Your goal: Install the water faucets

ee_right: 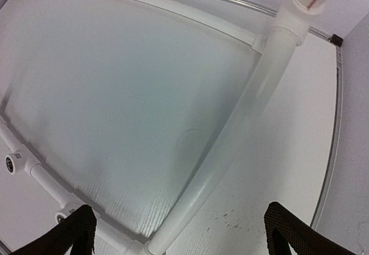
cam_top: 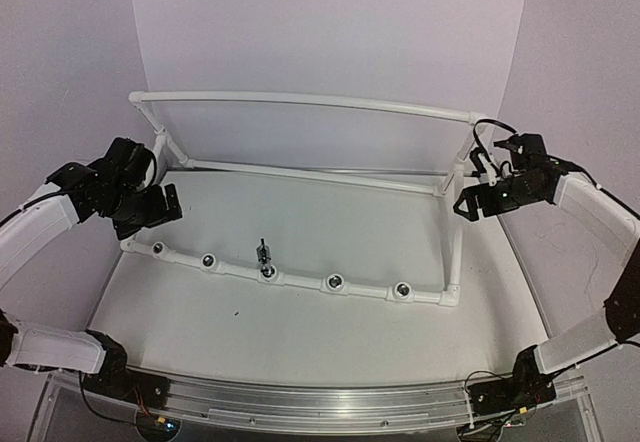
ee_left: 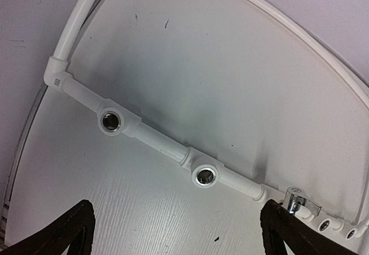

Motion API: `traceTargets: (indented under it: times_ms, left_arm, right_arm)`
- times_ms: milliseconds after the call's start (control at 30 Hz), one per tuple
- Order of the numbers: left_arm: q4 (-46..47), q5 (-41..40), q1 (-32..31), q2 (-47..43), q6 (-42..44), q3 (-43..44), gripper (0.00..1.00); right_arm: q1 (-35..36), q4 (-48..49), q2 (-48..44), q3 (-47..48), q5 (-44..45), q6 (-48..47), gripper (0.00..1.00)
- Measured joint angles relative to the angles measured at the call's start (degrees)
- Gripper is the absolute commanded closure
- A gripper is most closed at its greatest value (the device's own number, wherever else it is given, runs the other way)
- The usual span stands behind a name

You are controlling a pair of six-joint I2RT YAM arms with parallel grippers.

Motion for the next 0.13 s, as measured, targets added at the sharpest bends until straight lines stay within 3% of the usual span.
traceTargets:
  times_ms: [133]
  left_arm:
    - [-0.1, -0.1, 1.8, -1.6, 0.4, -1.4, 0.00]
  right_arm:
    - [-2.4, 0.7, -1.0, -2.2, -1.1, 0.3, 0.02]
